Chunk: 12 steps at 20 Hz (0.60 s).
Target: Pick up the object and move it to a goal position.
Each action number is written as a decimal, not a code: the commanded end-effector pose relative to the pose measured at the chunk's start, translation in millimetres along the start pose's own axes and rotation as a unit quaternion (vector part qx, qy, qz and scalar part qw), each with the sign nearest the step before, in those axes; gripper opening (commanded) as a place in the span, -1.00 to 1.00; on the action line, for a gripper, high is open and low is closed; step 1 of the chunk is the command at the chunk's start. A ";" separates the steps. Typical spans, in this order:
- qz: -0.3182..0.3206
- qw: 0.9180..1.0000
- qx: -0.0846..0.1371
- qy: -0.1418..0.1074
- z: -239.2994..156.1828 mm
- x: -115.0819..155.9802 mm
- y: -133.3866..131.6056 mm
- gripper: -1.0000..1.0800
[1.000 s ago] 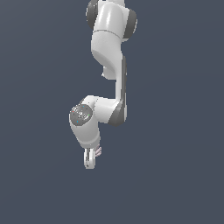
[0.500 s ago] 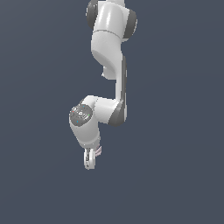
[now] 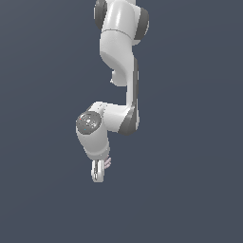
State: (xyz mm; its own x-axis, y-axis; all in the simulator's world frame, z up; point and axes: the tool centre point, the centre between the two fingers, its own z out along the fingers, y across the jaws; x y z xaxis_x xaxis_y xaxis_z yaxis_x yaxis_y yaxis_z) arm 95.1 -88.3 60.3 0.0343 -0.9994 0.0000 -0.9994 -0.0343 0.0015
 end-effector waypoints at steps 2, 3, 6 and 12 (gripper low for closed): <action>0.000 1.000 0.001 0.000 -13.0 -6.6 1.2 -1.00; 0.000 1.000 0.001 0.000 -18.1 -9.2 1.9 -1.00; 0.000 1.000 0.001 -0.001 -36.9 -18.6 4.5 -1.00; 0.000 1.000 0.001 -0.001 -92.6 -46.6 11.9 -1.00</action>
State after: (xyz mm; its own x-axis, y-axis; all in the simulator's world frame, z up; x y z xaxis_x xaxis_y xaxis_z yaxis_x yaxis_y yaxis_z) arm 83.9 -50.3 136.8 0.0337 -0.9994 -0.0012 -0.9994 -0.0337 0.0019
